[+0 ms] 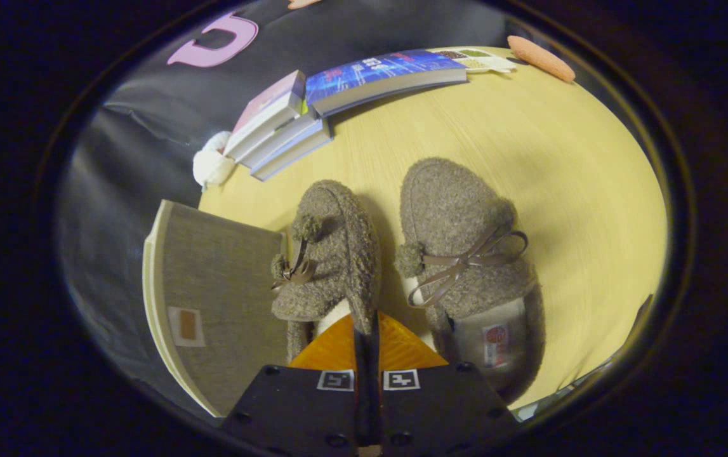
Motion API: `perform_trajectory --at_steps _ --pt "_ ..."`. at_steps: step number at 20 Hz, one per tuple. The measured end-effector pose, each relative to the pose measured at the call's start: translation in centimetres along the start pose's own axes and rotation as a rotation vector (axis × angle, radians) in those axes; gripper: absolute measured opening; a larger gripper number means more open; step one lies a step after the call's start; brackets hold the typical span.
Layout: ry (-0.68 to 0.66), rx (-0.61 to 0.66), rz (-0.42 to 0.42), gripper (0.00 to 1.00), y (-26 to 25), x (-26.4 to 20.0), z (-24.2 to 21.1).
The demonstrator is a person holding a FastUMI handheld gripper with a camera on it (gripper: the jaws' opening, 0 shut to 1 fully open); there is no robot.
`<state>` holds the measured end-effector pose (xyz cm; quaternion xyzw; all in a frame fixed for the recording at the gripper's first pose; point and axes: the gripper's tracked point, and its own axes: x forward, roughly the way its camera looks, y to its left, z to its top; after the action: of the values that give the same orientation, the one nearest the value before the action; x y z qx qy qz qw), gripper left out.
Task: Open the storage box then place both shoes into the box .Put the left shoe in first, then the right shoe, with the right side of both shoes facing outward in a uniform manner.
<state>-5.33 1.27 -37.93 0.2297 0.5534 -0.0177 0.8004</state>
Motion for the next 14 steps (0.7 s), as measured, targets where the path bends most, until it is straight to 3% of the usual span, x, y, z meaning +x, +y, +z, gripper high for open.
perform_trajectory --at_steps 7,14 --pt "-0.091 0.094 0.142 0.03 5.4 -6.2 3.6" --pt "-0.113 0.028 0.316 0.03 16.3 -11.5 3.5"
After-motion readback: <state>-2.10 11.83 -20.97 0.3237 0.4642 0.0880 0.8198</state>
